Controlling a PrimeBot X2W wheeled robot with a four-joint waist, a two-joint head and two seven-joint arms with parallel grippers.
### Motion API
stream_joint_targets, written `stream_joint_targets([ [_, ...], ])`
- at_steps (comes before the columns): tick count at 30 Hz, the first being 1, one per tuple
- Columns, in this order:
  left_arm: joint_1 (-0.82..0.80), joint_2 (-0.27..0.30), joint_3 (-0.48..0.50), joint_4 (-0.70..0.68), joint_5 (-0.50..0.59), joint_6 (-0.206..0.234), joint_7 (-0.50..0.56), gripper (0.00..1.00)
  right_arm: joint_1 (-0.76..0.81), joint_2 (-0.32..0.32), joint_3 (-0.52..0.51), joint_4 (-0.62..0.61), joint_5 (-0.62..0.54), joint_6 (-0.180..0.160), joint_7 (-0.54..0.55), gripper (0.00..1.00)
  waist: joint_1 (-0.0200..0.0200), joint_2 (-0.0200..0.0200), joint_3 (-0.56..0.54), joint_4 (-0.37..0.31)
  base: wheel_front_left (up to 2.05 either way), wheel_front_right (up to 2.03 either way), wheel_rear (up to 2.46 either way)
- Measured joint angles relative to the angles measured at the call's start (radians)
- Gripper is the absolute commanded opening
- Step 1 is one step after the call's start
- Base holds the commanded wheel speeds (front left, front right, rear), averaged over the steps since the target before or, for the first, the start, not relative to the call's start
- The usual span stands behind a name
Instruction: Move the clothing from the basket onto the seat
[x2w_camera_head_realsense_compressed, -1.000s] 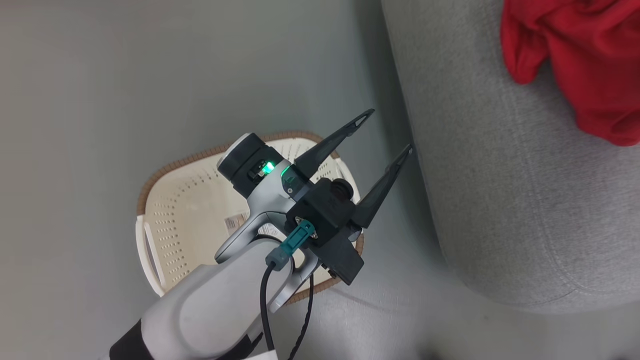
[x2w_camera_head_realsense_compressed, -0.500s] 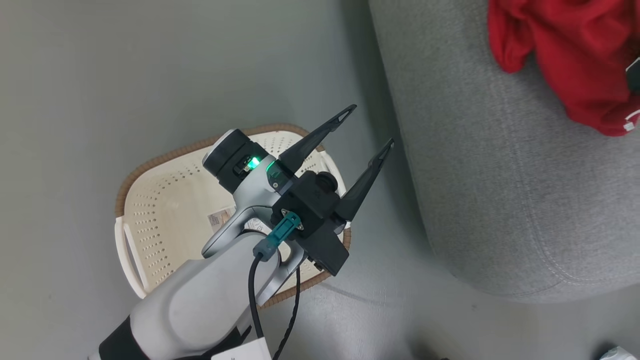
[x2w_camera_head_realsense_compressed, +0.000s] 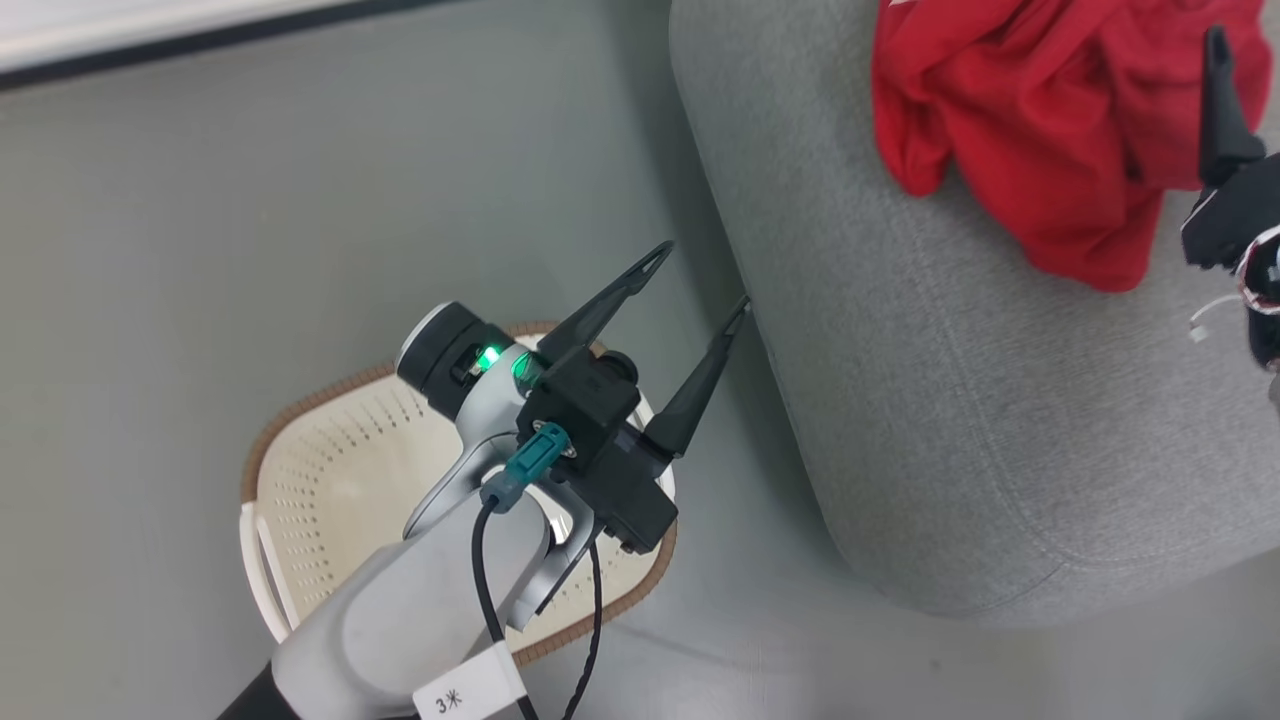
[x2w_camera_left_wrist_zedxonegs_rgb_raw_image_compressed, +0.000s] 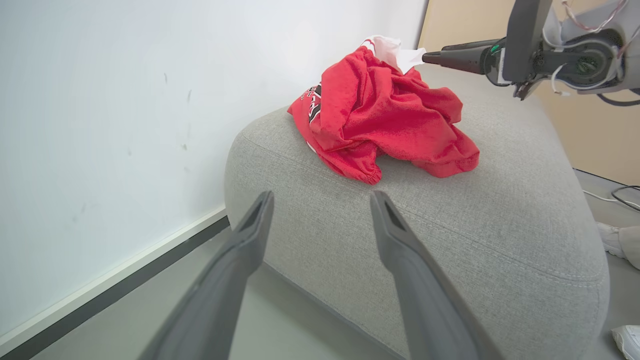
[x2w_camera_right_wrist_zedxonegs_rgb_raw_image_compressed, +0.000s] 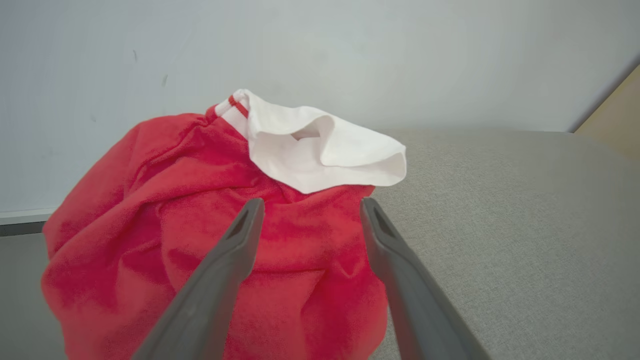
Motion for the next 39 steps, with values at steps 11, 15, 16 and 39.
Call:
stream_joint_targets([
  [11, 0.077, -0.019, 0.092, 0.074, -0.077, 0.029, -0.023, 1.0, 0.101, 0.034, 0.014, -0.05, -0.004, 0.004, -0.001, 1.0, -0.0001, -0.0001, -0.151, 0.015, 0.0, 0.0, 0.0],
  [15, 0.122, -0.016, 0.132, 0.096, -0.115, 0.037, -0.026, 1.0, 0.148, 0.05, 0.019, -0.083, -0.004, 0.006, -0.001, 1.0, -0.0001, -0.0001, -0.206, 0.034, 0.0, 0.0, 0.0],
  [16, 0.134, -0.015, 0.141, 0.101, -0.12, 0.042, -0.027, 1.0, 0.162, 0.053, 0.02, -0.094, -0.004, 0.006, -0.001, 1.0, -0.0001, -0.0001, -0.22, 0.04, 0.0, 0.0, 0.0],
  [39, 0.501, 0.067, 0.376, 0.06, -0.185, 0.08, -0.035, 1.0, 0.555, 0.164, 0.026, -0.363, 0.012, -0.01, -0.001, 1.0, -0.0001, 0.0, -0.504, 0.215, 0.0, 0.0, 0.0],
])
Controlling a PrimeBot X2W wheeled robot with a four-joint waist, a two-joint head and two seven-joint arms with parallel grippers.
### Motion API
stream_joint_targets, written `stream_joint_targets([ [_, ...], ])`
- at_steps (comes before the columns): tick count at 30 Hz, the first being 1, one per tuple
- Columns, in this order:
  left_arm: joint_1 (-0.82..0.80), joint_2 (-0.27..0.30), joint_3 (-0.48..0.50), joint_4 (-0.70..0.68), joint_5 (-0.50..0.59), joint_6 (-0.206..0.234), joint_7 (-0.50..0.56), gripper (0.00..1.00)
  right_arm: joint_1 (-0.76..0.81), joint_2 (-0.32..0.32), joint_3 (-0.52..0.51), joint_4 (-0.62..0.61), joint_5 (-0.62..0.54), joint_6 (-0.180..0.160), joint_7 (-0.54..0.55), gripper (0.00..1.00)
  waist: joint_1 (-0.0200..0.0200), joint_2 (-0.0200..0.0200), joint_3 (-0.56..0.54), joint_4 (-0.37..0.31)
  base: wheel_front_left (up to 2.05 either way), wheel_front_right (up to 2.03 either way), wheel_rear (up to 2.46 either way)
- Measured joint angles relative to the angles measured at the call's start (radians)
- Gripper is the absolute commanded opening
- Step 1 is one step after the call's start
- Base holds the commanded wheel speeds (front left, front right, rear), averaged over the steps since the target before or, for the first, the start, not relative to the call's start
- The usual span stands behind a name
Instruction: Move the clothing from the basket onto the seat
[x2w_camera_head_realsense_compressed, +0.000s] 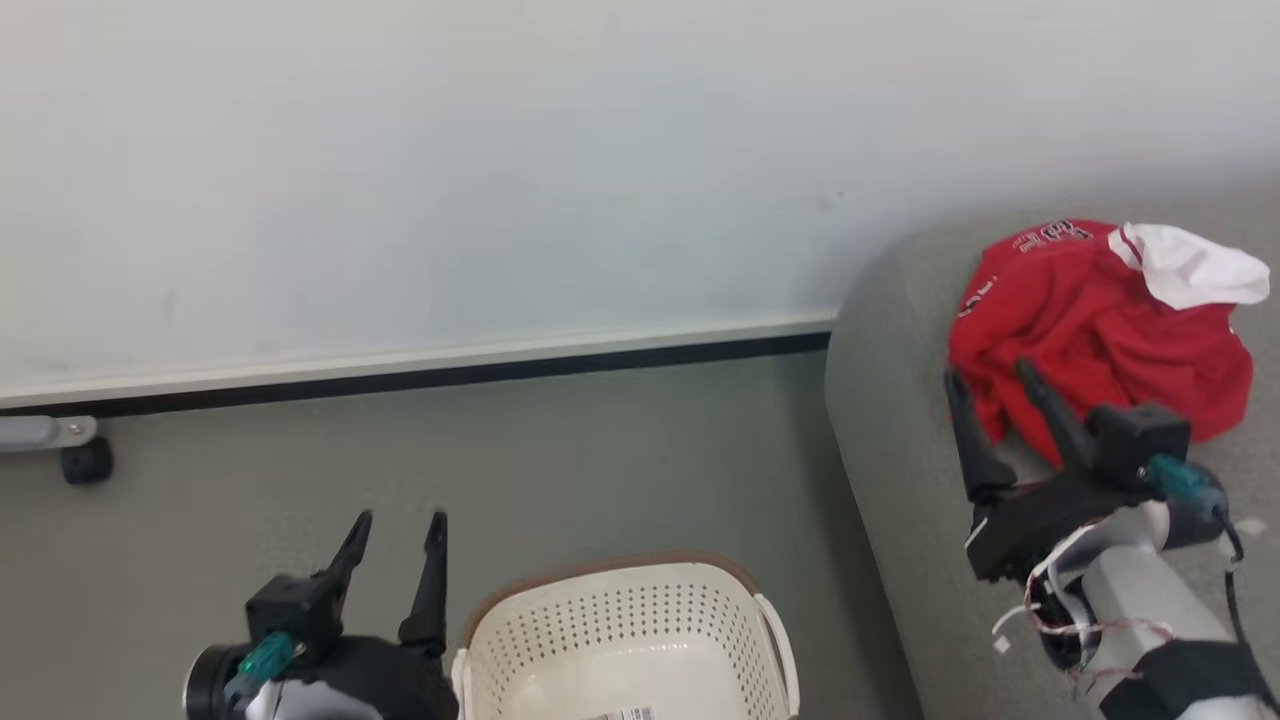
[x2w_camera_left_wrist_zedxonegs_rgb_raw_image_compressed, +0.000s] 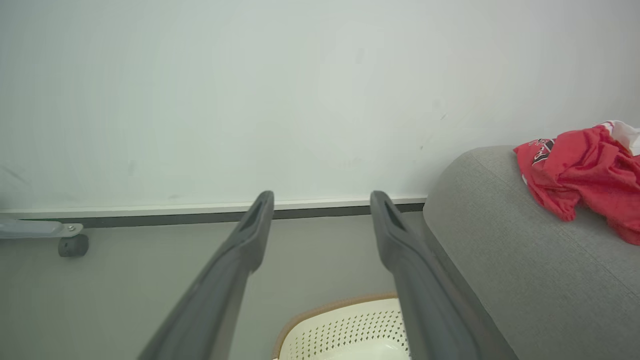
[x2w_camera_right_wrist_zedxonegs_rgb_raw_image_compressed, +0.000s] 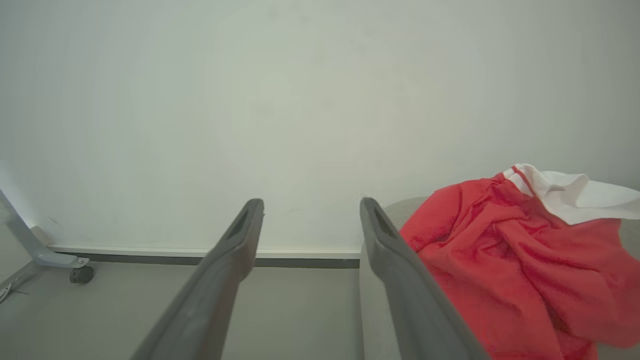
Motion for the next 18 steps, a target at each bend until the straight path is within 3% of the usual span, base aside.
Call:
stream_joint_targets([
  [7, 0.124, 0.028, 0.088, -0.08, 0.003, 0.001, 0.0, 1.0, 0.112, 0.035, 0.007, -0.138, -0.01, -0.036, 0.0, 1.0, 0.0, 0.0, -0.05, 0.038, 0.0, 0.0, 0.0],
  [18, 0.271, 0.002, 0.198, -0.197, 0.077, 0.001, 0.0, 1.0, 0.335, 0.04, -0.021, -0.359, -0.025, -0.116, 0.0, 1.0, 0.0002, 0.0001, -0.071, 0.043, 0.0, 0.0, 0.0],
])
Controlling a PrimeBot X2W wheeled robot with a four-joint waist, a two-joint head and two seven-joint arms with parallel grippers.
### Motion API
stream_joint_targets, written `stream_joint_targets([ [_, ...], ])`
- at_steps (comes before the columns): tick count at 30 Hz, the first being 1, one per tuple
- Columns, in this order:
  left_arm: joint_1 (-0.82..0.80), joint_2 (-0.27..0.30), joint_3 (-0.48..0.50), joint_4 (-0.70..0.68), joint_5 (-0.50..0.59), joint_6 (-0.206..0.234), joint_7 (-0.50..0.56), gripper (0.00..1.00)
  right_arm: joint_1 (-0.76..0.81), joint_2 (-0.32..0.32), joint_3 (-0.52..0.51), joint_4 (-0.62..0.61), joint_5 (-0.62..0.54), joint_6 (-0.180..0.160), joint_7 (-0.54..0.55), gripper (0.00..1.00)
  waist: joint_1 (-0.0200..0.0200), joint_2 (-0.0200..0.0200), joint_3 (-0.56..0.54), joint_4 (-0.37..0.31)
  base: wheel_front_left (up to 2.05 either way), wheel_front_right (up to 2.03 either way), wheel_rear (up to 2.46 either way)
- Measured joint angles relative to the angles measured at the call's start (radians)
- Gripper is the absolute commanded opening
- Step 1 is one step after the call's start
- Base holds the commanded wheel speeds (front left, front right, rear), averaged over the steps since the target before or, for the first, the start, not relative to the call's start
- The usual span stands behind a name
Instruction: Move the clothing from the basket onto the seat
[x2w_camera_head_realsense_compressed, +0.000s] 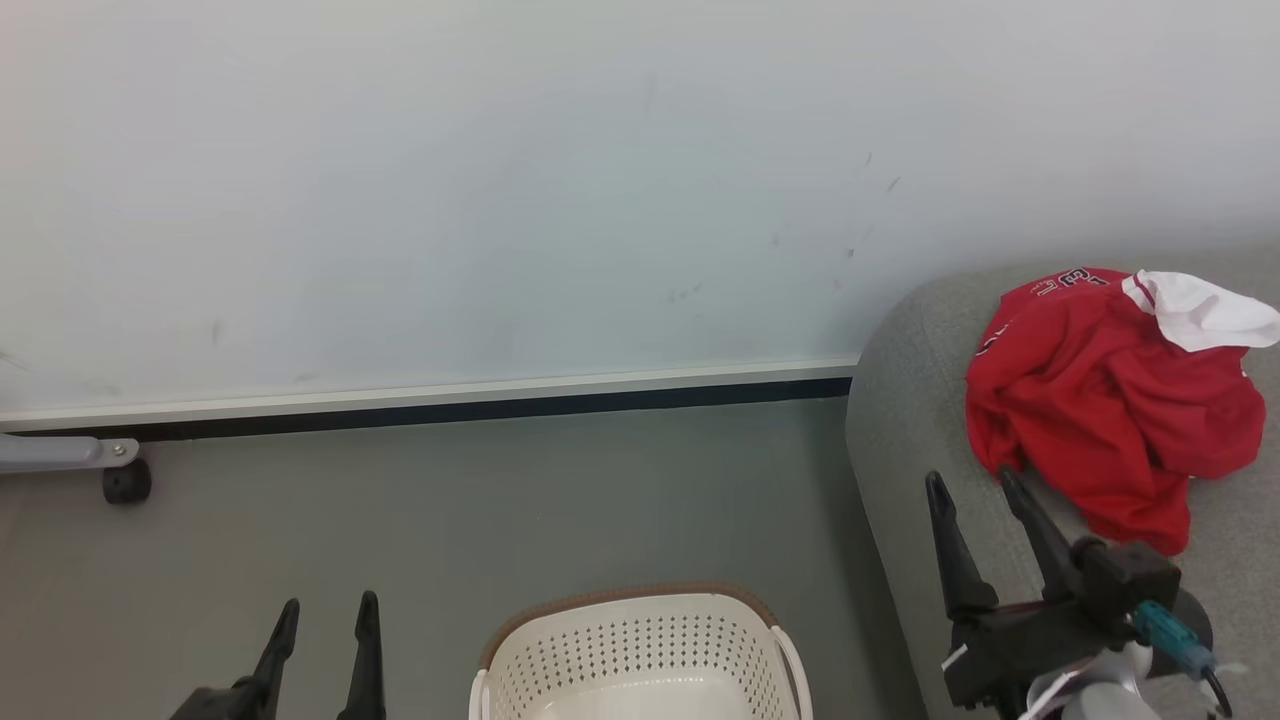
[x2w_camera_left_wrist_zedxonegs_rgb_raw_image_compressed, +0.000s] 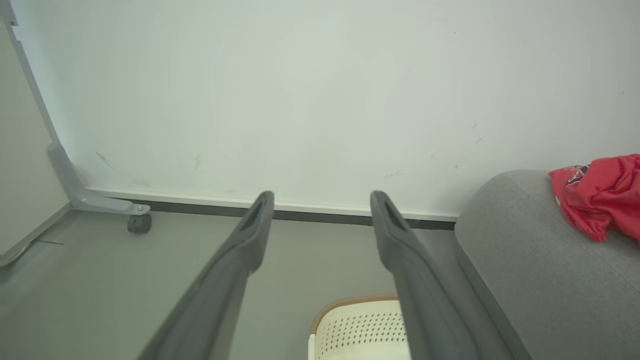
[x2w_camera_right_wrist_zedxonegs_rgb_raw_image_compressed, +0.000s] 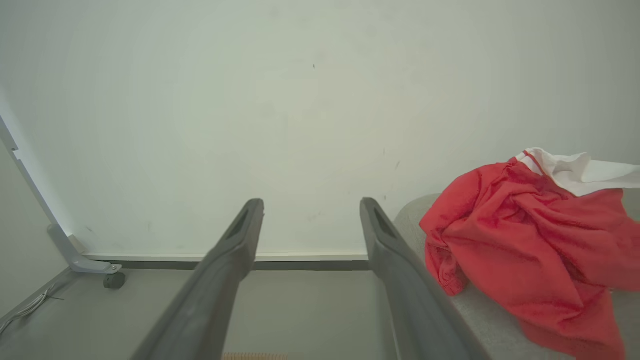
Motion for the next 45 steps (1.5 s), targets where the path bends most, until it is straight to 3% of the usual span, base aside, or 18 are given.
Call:
stream_joint_targets([
  [9, 0.076, -0.035, 0.045, -0.066, 0.041, 0.0, 0.0, 1.0, 0.134, 0.004, -0.028, -0.12, 0.0, -0.043, 0.0, 1.0, 0.0, 0.0, 0.002, -0.004, 0.0, 0.0, 0.0],
  [45, 0.095, -0.062, 0.083, -0.107, 0.121, 0.0, 0.0, 1.0, 0.211, 0.011, -0.079, -0.205, 0.0, -0.069, 0.0, 1.0, 0.0, 0.0, 0.034, -0.007, 0.0, 0.0, 0.0],
])
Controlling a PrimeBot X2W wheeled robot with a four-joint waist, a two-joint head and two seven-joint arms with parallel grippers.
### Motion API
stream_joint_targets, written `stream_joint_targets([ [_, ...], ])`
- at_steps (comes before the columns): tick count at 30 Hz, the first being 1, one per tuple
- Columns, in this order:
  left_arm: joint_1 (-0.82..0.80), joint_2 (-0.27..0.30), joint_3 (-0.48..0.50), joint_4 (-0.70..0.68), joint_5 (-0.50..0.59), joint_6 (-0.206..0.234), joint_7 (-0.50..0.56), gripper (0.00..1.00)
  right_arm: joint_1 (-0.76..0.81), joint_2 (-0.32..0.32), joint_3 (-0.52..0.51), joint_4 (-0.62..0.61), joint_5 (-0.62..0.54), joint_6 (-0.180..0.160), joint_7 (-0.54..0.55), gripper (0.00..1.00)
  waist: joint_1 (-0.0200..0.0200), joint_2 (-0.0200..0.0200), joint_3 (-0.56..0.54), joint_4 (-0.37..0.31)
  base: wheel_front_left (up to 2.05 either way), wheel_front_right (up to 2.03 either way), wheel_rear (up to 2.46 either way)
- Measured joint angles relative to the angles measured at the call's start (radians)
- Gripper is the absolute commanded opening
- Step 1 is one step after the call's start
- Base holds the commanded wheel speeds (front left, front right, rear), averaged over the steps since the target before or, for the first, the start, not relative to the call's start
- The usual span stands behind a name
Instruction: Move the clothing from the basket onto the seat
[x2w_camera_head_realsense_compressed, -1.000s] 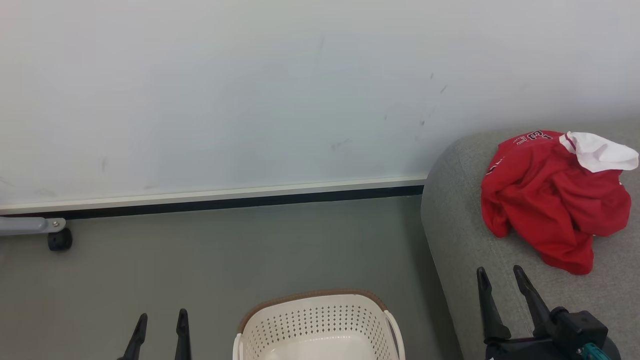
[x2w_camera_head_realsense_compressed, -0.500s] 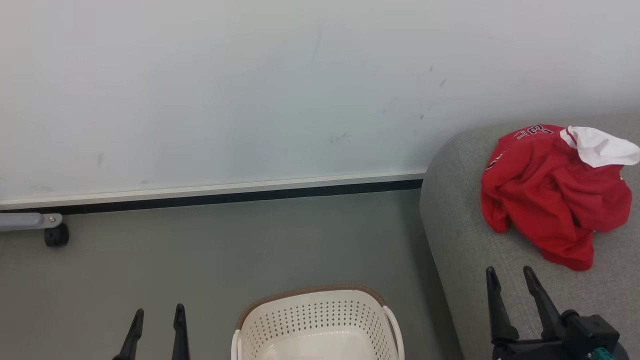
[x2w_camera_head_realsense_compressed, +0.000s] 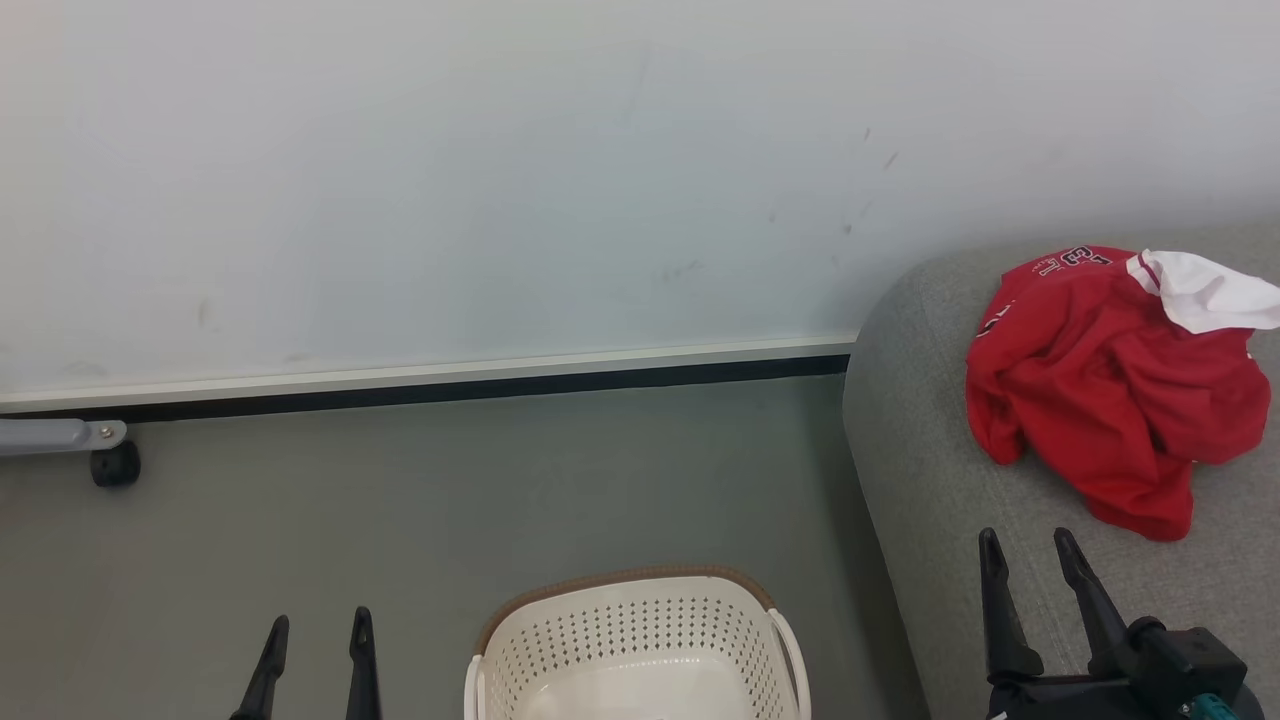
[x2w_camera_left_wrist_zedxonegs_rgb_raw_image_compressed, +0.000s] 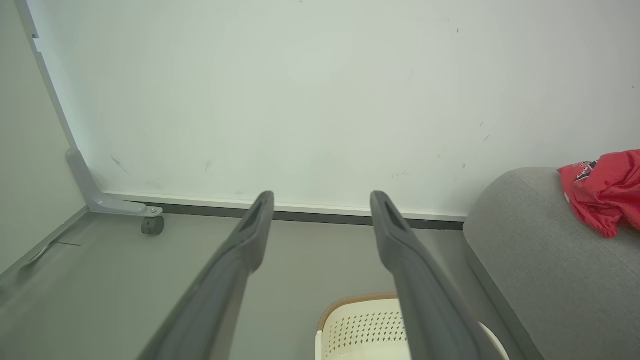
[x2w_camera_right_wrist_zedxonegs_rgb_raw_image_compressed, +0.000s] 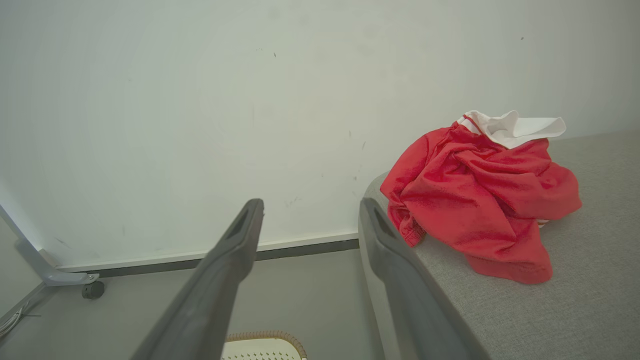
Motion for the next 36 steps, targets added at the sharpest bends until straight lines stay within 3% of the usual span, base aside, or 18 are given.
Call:
stream_joint_targets([
  [10, 0.0, -0.002, 0.004, 0.0, 0.007, 0.0, 0.0, 1.0, 0.0, 0.002, -0.005, -0.001, 0.0, -0.001, 0.0, 1.0, 0.0, 0.0, 0.005, 0.004, 0.0, 0.0, 0.0],
  [11, 0.0, -0.002, 0.002, 0.007, 0.006, 0.0, 0.001, 0.0, 0.001, 0.003, -0.004, 0.006, 0.0, -0.001, 0.002, 0.0, 0.0, 0.0, 0.005, 0.004, 0.0, 0.0, 0.0],
  [20, 0.016, -0.019, 0.002, 0.055, -0.018, -0.01, 0.014, 0.0, 0.029, 0.02, -0.011, 0.057, 0.031, 0.005, 0.012, 0.0, 0.0, 0.0, 0.006, 0.004, 0.0, 0.0, 0.0],
  [36, -0.006, -0.035, 0.046, 0.078, -0.217, -0.046, 0.074, 0.0, 0.017, 0.035, -0.067, 0.078, 0.232, 0.036, 0.074, 0.0, 0.0, 0.0, 0.01, 0.006, 0.0, 0.0, 0.0],
])
